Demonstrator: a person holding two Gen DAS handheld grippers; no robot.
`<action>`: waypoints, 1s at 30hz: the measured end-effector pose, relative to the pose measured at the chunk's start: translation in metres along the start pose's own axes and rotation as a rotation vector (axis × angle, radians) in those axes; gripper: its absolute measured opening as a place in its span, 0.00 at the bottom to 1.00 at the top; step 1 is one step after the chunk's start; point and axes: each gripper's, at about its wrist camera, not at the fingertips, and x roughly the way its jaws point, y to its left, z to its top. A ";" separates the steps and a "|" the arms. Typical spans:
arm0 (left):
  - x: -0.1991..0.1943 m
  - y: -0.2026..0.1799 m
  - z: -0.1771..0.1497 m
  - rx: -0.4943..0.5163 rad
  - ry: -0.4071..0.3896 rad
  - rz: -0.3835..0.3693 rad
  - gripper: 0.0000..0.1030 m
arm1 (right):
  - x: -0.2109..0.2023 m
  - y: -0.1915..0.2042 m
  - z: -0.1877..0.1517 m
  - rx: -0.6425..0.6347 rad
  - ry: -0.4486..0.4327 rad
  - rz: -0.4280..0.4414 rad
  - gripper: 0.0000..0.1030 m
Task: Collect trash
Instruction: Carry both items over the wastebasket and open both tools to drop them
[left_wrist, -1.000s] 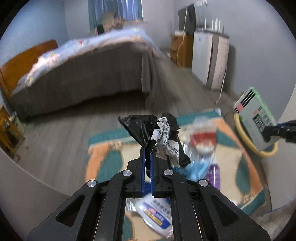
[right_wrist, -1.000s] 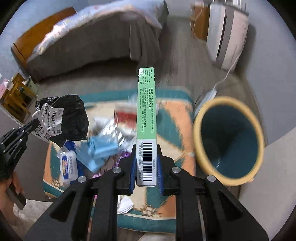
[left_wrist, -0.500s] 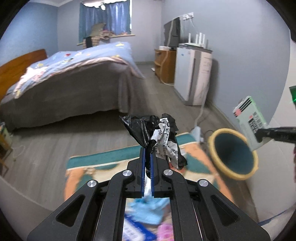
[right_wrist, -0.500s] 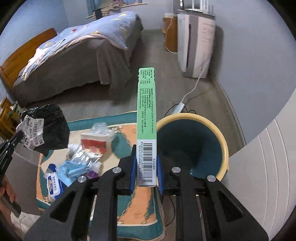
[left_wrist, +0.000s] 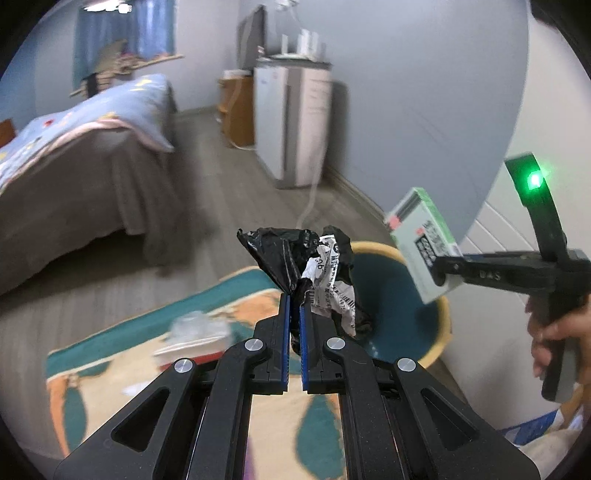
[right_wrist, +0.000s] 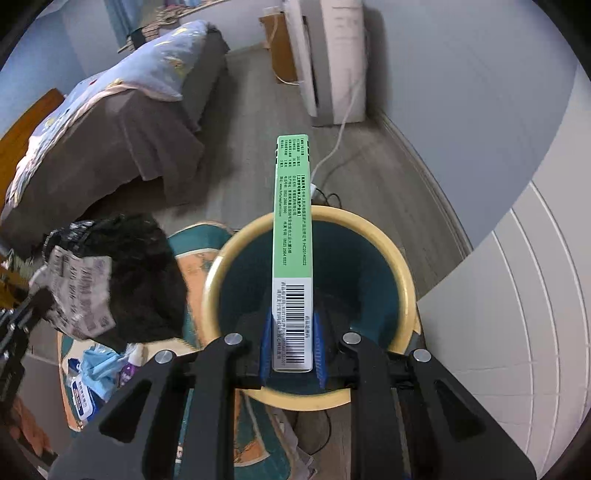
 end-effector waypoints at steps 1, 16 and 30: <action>0.008 -0.008 0.001 0.018 0.014 -0.007 0.05 | 0.003 -0.005 0.000 0.013 0.006 0.001 0.17; 0.063 -0.055 -0.005 0.104 0.062 -0.024 0.14 | 0.003 0.001 0.007 0.021 -0.053 -0.034 0.19; 0.028 -0.018 -0.011 -0.001 -0.007 0.032 0.90 | -0.008 0.017 0.012 0.013 -0.095 -0.018 0.89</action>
